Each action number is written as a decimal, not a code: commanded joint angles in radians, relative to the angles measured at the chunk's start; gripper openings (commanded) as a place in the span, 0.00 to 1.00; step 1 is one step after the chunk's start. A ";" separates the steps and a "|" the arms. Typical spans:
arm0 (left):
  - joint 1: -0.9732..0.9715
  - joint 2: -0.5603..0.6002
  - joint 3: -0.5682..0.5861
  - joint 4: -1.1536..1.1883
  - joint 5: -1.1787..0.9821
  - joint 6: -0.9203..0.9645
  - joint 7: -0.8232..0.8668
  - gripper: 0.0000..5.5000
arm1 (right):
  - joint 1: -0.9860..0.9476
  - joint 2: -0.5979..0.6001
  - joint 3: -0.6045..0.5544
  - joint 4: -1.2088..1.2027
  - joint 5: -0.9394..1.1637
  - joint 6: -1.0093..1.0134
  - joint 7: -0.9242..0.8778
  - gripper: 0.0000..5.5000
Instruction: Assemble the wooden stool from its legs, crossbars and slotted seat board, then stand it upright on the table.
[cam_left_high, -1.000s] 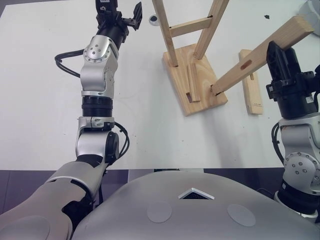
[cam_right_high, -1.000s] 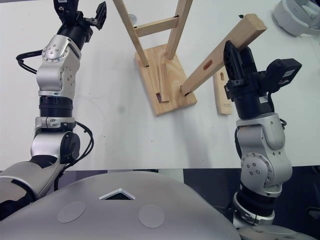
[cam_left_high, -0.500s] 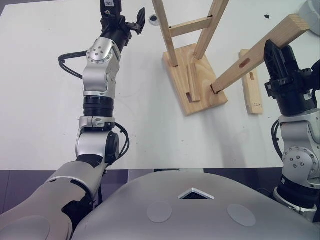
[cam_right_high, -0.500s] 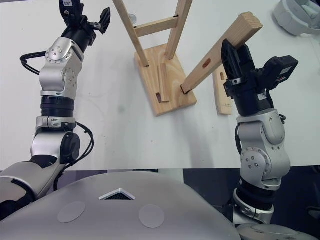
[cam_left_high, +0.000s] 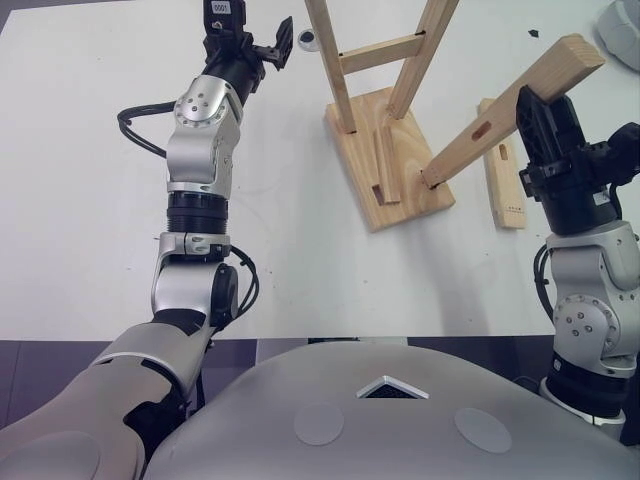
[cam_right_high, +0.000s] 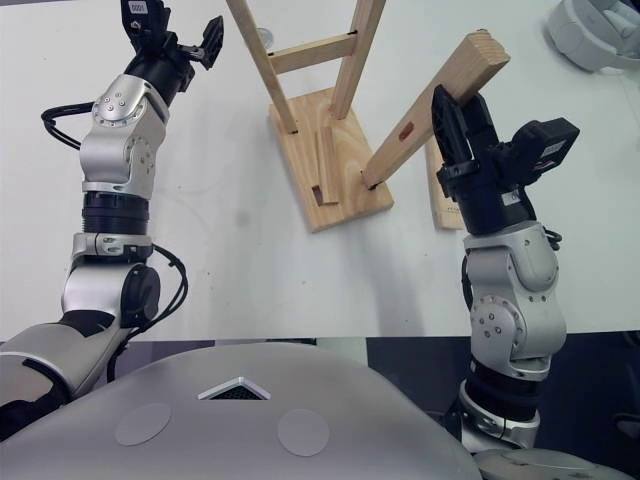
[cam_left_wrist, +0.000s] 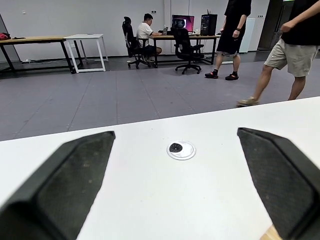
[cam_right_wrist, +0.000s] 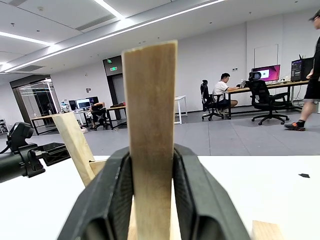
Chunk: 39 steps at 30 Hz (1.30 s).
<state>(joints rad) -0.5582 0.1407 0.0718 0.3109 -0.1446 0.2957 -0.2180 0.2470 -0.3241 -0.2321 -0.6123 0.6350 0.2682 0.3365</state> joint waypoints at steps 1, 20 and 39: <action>-0.018 0.008 -0.007 0.013 0.006 0.005 -0.008 0.82 | 0.010 -0.033 0.053 0.060 -0.117 0.017 -0.005 0.19; -0.026 0.007 -0.015 0.024 0.005 0.008 -0.016 0.82 | -0.050 -0.001 0.035 0.154 -0.065 -0.077 0.070 0.19; -0.041 0.011 -0.029 0.042 0.005 0.010 -0.037 0.82 | -0.072 -0.006 -0.045 0.094 0.041 -0.048 0.066 0.19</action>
<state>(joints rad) -0.5731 0.1419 0.0481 0.3433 -0.1447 0.2963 -0.2416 0.1701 -0.3400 -0.2762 -0.5384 0.6722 0.2304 0.3894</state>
